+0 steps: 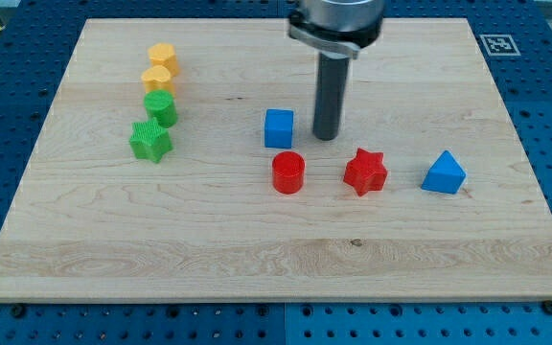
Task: Move the blue triangle left and up a bit
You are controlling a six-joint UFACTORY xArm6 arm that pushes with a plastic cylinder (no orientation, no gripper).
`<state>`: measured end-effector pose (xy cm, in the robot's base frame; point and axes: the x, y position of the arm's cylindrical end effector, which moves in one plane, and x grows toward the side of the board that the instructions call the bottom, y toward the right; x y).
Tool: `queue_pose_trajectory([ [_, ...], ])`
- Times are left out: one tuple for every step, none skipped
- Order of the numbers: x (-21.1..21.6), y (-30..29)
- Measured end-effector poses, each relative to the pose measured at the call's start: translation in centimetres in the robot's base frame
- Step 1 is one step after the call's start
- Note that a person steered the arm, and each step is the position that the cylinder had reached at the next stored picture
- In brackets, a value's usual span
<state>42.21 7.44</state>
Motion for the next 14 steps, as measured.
queue_pose_trajectory([
  [0.0, 5.9],
  [0.0, 11.4],
  [1.4, 15.4],
  [4.4, 17.5],
  [7.6, 17.9],
  [11.3, 15.6],
  [11.8, 13.8],
  [9.9, 13.8],
  [6.8, 13.5],
  [4.7, 12.7],
  [4.5, 12.8],
  [6.6, 13.0],
  [8.9, 13.2],
  [7.4, 13.2],
])
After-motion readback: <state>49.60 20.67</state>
